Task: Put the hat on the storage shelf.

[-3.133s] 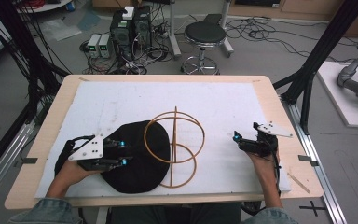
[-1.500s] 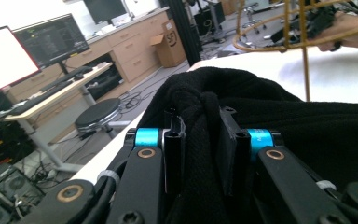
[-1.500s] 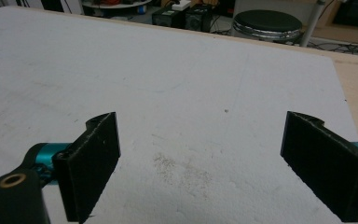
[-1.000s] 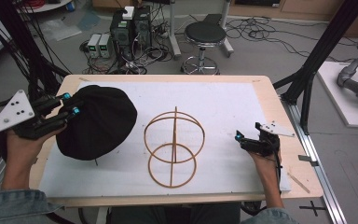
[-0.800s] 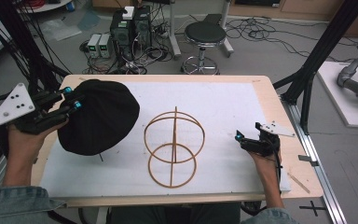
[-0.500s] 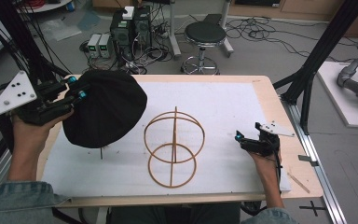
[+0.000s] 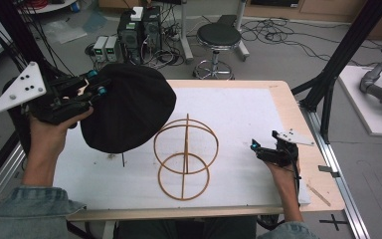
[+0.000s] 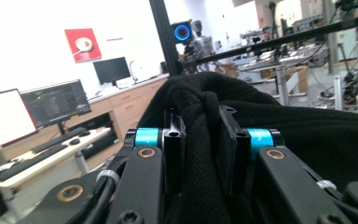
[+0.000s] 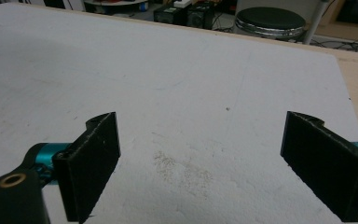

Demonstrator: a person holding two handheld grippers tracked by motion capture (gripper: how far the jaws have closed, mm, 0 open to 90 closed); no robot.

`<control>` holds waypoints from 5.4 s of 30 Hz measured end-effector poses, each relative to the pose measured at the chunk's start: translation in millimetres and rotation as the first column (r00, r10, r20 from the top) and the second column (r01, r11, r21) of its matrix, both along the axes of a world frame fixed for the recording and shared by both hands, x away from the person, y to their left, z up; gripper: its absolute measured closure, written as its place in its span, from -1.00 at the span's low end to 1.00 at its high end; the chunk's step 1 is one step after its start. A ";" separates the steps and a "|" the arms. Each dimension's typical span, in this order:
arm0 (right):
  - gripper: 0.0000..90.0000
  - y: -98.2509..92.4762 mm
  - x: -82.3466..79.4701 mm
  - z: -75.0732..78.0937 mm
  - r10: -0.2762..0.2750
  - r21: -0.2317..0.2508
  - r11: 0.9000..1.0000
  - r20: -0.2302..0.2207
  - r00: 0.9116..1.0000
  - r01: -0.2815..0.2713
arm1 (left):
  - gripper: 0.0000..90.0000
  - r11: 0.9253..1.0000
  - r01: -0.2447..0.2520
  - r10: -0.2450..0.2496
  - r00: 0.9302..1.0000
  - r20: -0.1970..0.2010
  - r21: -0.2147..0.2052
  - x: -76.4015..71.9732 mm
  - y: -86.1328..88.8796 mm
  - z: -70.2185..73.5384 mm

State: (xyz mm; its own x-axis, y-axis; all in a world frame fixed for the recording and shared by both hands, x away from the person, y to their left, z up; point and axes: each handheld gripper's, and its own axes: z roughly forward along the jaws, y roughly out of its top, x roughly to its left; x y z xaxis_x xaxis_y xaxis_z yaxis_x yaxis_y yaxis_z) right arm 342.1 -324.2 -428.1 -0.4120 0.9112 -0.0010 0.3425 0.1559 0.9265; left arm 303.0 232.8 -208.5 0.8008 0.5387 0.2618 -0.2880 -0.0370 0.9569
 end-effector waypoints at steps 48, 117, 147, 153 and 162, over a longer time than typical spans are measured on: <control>-0.74 0.1 1.6 -1.5 0.003 -0.003 1.000 -0.018 1.000 -0.003 | 0.54 0.957 0.246 -0.224 0.963 -0.146 0.153 16.7 -112.2 -50.1; -0.74 1.7 1.5 -2.0 -0.008 -0.023 1.000 -0.019 1.000 0.008 | -0.12 0.913 -0.379 0.407 0.876 -0.259 0.153 25.6 37.2 -165.0; -0.74 3.4 -0.5 -1.9 -0.009 -0.029 1.000 -0.020 1.000 0.008 | -0.22 0.873 -0.437 0.487 0.802 -0.345 0.216 28.9 56.1 -211.3; -0.74 3.4 -0.6 -2.1 -0.012 -0.028 1.000 -0.020 1.000 0.011 | -0.23 0.871 -0.443 0.491 0.797 -0.353 0.210 28.8 58.3 -212.2; -0.74 2.9 -0.6 -1.7 -0.012 -0.026 1.000 -0.013 1.000 0.011 | -0.24 0.870 -0.444 0.493 0.791 -0.363 0.214 29.7 59.0 -213.8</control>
